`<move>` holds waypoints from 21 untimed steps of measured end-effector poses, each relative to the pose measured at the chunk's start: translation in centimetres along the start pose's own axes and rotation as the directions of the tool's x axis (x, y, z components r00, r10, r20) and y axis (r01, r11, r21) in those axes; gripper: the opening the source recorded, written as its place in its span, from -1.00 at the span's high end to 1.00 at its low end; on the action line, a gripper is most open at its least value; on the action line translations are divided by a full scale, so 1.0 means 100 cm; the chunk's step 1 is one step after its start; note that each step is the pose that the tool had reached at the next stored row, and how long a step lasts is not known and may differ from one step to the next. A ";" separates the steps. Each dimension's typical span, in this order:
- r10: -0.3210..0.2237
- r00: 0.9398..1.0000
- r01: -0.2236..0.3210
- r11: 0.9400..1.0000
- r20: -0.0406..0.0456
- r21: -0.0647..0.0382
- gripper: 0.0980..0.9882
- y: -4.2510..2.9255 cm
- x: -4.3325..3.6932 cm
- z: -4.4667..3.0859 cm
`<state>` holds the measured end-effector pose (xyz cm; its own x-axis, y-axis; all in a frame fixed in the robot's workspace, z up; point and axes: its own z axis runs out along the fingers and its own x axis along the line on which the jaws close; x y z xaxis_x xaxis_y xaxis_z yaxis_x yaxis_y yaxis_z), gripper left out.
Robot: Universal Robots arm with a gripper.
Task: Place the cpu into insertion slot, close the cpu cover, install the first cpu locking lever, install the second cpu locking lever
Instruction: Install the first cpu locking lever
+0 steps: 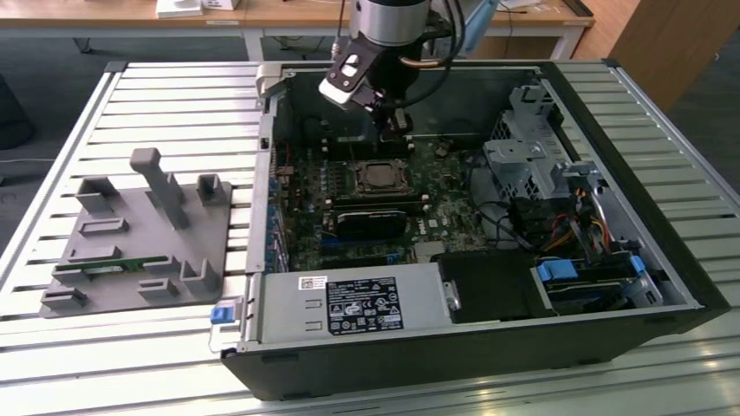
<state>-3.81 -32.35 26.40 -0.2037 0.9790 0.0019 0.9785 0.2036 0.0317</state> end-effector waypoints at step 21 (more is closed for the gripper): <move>-0.313 0.950 0.313 0.950 -0.010 -0.001 0.98 0.0000 0.0000 0.0000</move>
<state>-3.81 -32.35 26.40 -0.4999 0.8661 0.0020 0.8657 0.4996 0.0317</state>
